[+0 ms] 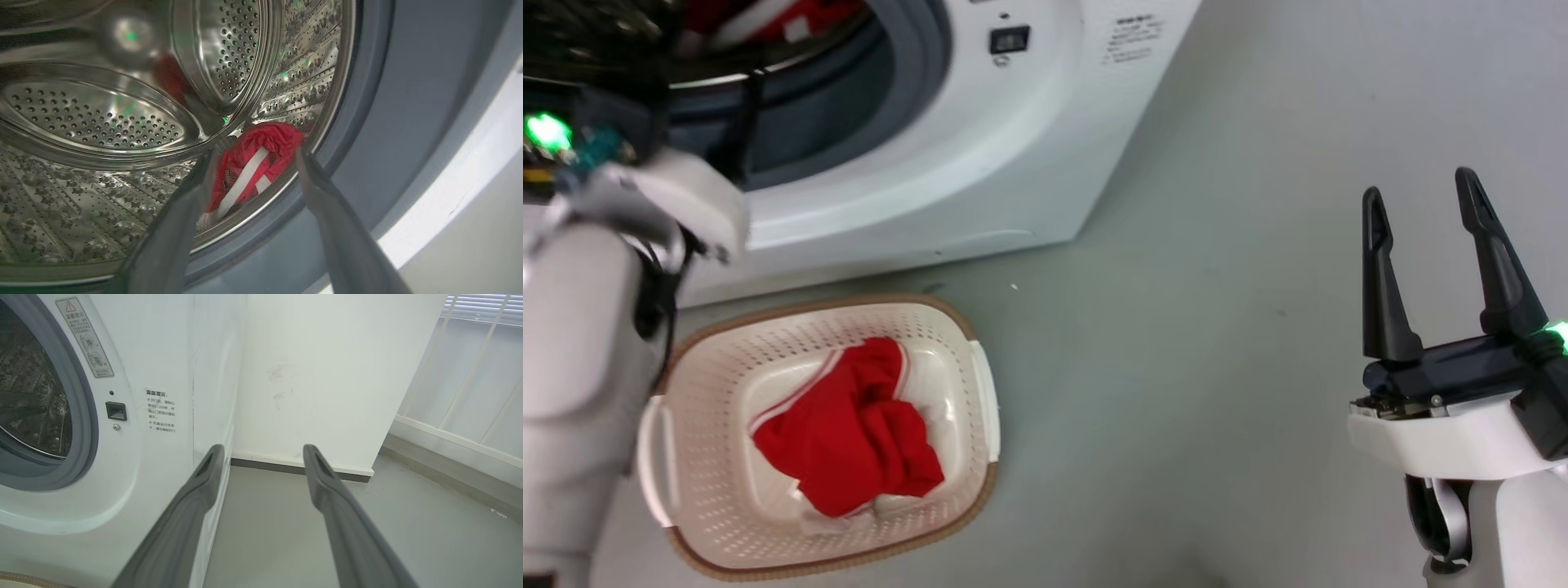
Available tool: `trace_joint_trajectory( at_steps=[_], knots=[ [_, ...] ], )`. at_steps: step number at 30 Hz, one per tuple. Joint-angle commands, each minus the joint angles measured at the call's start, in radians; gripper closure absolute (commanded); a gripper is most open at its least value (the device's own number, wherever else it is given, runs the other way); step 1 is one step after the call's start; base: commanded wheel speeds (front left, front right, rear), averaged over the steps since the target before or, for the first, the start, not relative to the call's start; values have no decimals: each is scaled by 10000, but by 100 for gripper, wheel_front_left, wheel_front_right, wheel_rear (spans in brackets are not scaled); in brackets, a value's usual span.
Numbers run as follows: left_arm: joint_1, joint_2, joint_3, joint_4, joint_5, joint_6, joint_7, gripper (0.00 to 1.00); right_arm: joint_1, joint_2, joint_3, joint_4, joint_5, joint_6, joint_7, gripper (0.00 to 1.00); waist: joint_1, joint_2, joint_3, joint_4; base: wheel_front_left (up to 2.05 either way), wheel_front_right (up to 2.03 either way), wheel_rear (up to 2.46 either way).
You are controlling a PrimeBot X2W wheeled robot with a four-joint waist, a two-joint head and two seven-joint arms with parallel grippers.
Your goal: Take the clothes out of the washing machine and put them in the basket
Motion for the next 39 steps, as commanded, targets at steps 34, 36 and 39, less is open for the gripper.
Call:
trace_joint_trajectory(
  at_steps=[34,36,39],
  knots=[
    [-8560,1800,-3170,4706,-3505,-8,6742,0,-247,24,1105,-810,1472,-10,-22,0,-1,0,3895,-2540,0,0,0],
    [-8572,1745,-3248,4904,-3448,-9,6719,0,-224,24,1093,-827,1482,-10,-22,0,-1,0,3944,-2527,0,0,0],
    [-8613,1661,-3345,5157,-3419,-9,6641,0,-203,24,1072,-847,1482,-10,-22,0,-1,0,4010,-2501,0,0,0]
  ],
)
